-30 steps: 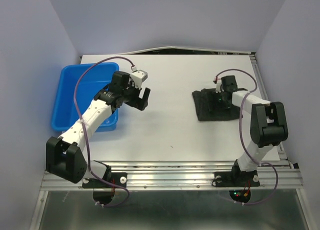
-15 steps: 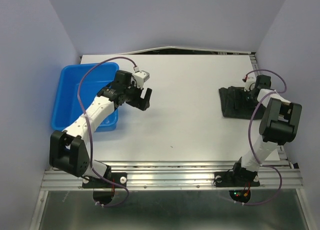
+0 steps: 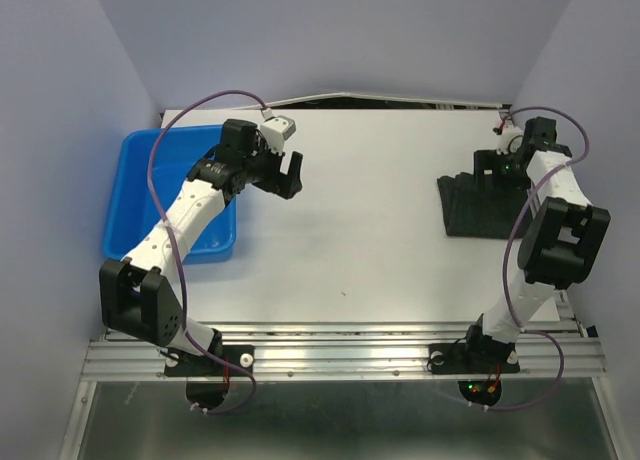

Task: Fold and stack the skirts
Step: Neatly place the folded skirt to the corner

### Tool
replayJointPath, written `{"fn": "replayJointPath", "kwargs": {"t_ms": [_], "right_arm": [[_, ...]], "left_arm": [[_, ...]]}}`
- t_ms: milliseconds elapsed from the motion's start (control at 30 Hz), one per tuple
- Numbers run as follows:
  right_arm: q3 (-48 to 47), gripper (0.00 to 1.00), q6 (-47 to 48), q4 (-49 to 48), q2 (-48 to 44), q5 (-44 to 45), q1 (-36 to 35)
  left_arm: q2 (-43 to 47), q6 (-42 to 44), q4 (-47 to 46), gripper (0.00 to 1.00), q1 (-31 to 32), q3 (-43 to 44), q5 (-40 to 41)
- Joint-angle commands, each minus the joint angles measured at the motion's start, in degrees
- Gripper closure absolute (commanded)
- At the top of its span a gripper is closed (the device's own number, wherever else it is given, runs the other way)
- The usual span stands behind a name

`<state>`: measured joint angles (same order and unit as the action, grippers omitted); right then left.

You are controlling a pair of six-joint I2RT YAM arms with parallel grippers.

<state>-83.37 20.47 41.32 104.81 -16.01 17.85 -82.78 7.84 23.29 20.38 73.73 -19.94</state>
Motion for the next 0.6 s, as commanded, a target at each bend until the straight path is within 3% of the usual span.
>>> {"fn": "replayJointPath", "kwargs": {"t_ms": [0, 233, 367, 567], "right_arm": [[-5.22, 0.0, -5.87, 5.35, -6.19, -7.37, -3.33], [3.18, 0.0, -12.2, 2.19, -13.65, -11.23, -14.05], [14.01, 0.0, -15.28, -3.86, -18.24, -5.89, -23.11], [22.46, 0.0, -17.65, -7.3, -21.23, -4.03, -27.51]], "left_arm": [[-1.32, -1.33, -5.09, 0.02, -0.52, 2.73, -0.28], [-3.87, -2.74, -8.87, 0.02, -0.52, 1.42, 1.31], [-3.53, -3.44, -10.19, 0.02, -0.52, -1.4, 2.54], [-1.42, -2.65, -10.55, 0.02, 0.44, -4.47, 3.07]]}}
